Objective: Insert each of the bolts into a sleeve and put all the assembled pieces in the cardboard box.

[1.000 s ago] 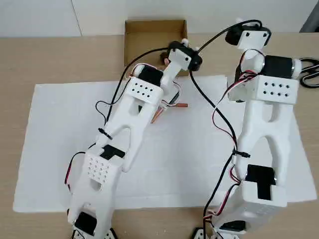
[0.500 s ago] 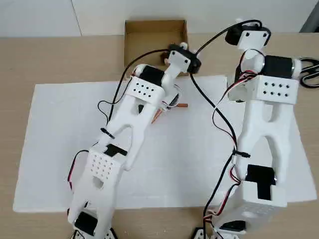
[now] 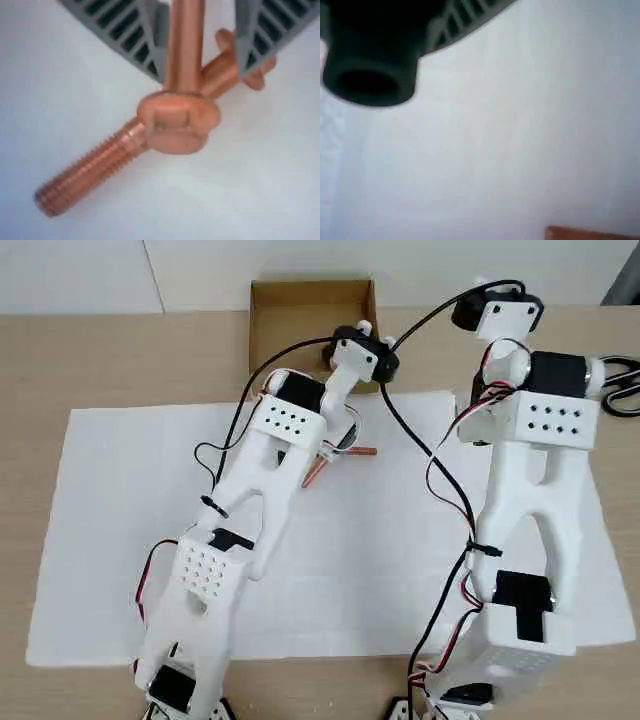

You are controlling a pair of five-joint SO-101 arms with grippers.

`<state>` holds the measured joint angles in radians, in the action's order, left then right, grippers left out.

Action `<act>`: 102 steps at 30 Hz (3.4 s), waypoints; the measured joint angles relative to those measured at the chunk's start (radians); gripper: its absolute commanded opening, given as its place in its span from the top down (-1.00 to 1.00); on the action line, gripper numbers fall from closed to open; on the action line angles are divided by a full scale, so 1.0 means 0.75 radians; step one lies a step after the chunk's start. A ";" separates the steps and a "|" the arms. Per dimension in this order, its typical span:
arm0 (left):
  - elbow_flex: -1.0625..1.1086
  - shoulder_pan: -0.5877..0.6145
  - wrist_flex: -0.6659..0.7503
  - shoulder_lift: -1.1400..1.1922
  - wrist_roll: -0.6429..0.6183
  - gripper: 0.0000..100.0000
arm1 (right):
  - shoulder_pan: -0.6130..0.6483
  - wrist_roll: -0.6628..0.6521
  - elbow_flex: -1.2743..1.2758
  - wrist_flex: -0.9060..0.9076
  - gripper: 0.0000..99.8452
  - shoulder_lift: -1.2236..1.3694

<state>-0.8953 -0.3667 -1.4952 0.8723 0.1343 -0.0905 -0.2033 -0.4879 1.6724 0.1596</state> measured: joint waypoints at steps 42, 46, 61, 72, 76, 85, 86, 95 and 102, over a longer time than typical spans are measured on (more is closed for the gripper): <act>0.002 0.000 0.004 0.051 -0.008 0.99 | 0.000 0.029 0.000 0.000 0.99 0.000; 0.002 0.000 0.004 0.051 -0.008 0.99 | 0.000 0.029 0.000 0.000 0.99 0.000; -0.311 -0.057 -0.209 0.057 -0.012 0.99 | 0.000 0.029 0.000 0.000 0.99 0.000; -0.423 0.211 -0.319 0.057 -0.025 0.99 | 0.000 0.029 0.000 0.000 0.99 0.000; -0.331 0.344 -0.319 0.057 -0.086 0.99 | 0.000 0.029 0.000 0.000 0.99 0.000; 0.115 0.383 -0.319 -0.225 -0.137 0.99 | 0.000 0.029 0.000 0.000 0.99 0.000; 0.164 0.383 -0.319 -0.278 -0.137 0.99 | 0.000 0.029 0.000 0.000 0.99 0.000; 0.610 0.415 -0.252 -0.565 -0.155 0.99 | 0.000 0.029 0.000 0.000 0.99 0.000; 0.931 0.532 0.094 -0.569 -0.162 0.99 | 0.000 0.029 0.000 0.000 0.99 0.000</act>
<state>-0.1972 0.0322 -1.4246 0.4457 0.0130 -0.0905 -0.1818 -0.4879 1.6724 0.1596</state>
